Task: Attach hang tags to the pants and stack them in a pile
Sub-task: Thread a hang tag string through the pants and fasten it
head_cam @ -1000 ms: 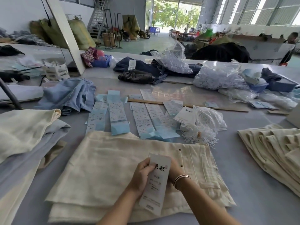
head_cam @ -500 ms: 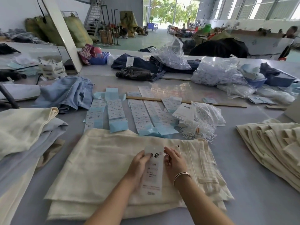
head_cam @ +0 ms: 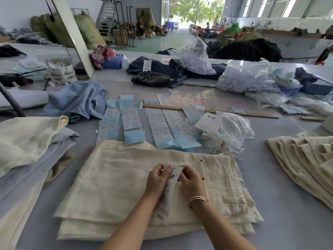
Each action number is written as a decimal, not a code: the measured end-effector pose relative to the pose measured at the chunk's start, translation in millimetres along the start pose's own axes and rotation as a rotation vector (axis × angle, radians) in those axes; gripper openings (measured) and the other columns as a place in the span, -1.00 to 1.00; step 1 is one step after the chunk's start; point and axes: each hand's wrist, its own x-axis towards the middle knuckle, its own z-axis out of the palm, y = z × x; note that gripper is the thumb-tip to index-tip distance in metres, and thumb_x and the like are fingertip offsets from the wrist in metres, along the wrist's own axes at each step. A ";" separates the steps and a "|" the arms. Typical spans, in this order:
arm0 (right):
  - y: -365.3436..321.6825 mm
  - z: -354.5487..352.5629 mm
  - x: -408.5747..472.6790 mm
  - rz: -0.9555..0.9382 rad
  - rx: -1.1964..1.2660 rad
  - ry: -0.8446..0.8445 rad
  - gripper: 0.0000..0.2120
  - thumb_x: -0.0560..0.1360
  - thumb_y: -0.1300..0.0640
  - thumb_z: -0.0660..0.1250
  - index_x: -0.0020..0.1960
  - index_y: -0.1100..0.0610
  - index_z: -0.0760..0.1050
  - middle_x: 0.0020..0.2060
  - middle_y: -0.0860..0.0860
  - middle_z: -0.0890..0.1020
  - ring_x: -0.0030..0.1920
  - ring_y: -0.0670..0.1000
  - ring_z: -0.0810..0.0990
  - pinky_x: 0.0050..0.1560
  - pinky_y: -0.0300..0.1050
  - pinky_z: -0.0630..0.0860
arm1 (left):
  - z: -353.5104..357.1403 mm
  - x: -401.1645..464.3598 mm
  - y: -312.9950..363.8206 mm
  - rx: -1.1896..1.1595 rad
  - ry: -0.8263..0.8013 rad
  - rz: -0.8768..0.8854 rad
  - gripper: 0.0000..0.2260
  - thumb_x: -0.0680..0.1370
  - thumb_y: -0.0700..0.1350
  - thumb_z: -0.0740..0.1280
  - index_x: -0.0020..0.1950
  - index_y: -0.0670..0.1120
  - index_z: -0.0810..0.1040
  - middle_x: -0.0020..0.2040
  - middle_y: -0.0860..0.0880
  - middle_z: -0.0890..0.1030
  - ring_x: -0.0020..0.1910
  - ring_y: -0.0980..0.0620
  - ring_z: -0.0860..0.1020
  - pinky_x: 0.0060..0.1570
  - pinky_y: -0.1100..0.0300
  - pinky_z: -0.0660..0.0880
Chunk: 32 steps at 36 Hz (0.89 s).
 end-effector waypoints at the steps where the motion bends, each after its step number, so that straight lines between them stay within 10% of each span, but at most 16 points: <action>1: -0.4 0.2 -1.2 -0.003 -0.011 -0.006 -0.84 0.47 0.24 0.37 -0.18 -0.01 0.59 -0.33 -0.01 0.64 -0.30 -0.12 0.55 -0.17 -0.05 0.49 | 1.1 -0.8 -0.5 0.001 0.008 0.006 -0.86 0.56 -0.09 0.36 -0.17 -0.11 0.58 -0.34 0.00 0.65 -0.36 0.12 0.57 -0.34 0.24 0.49; 5: 0.2 0.2 -5.0 -0.059 -0.196 0.015 -0.88 0.45 0.05 0.38 -0.10 -0.19 0.57 -0.25 -0.25 0.66 -0.23 -0.26 0.59 -0.24 -0.33 0.46 | 3.8 -1.6 -2.6 0.039 0.038 0.025 -0.84 0.54 -0.07 0.38 -0.23 -0.06 0.55 -0.38 0.02 0.62 -0.39 0.13 0.55 -0.37 0.23 0.45; 18: -3.8 2.0 -10.3 -0.081 -0.185 0.154 -0.88 0.47 0.19 0.38 -0.24 0.15 0.54 -0.38 0.01 0.61 -0.35 -0.02 0.55 -0.31 0.01 0.47 | 12.3 -4.6 -4.8 0.189 0.089 0.076 -0.76 0.54 0.02 0.36 -0.25 -0.09 0.51 -0.34 -0.04 0.63 -0.39 0.11 0.57 -0.41 0.30 0.46; 32: -6.4 2.0 -10.0 -0.085 -0.161 0.106 -0.92 0.44 0.33 0.38 -0.14 0.17 0.61 -0.27 -0.01 0.65 -0.20 0.00 0.60 -0.19 -0.20 0.47 | 7.8 -5.1 -8.8 0.132 0.118 0.143 -0.81 0.54 -0.14 0.37 0.01 0.13 0.43 -0.21 -0.09 0.63 -0.23 -0.06 0.63 -0.21 0.05 0.57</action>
